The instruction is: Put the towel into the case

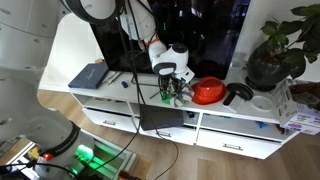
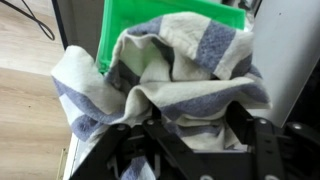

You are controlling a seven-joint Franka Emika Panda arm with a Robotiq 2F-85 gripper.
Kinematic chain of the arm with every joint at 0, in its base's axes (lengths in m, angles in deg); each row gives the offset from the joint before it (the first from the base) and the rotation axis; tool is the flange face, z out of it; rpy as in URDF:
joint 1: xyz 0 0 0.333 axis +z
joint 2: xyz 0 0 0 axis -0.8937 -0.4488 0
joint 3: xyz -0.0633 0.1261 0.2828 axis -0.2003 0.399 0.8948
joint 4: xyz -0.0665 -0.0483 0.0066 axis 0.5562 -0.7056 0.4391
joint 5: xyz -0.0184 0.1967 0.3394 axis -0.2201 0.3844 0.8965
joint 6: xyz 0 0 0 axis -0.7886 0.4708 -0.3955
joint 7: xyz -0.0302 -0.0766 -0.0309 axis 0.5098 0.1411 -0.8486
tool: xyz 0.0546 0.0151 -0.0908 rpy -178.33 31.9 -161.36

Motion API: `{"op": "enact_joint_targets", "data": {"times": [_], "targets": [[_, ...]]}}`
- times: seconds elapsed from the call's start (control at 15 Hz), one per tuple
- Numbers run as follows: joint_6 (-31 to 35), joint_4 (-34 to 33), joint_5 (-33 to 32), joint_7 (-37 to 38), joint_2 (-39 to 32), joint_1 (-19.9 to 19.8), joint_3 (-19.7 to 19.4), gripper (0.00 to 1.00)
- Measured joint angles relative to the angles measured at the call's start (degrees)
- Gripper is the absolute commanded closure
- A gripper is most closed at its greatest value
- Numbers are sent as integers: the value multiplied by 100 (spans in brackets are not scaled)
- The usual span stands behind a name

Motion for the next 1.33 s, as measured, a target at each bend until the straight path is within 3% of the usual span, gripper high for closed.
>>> {"op": "enact_joint_targets", "data": {"times": [0.33,0.67,0.8,1.33], "targets": [[20,402,60,-28,386,0,-32,44],[189,720,198,-159,722,0,-39,87],[255,795,245,-237,812,0,-17,99],[224,782,417,-391,732,6,137,100]]}}
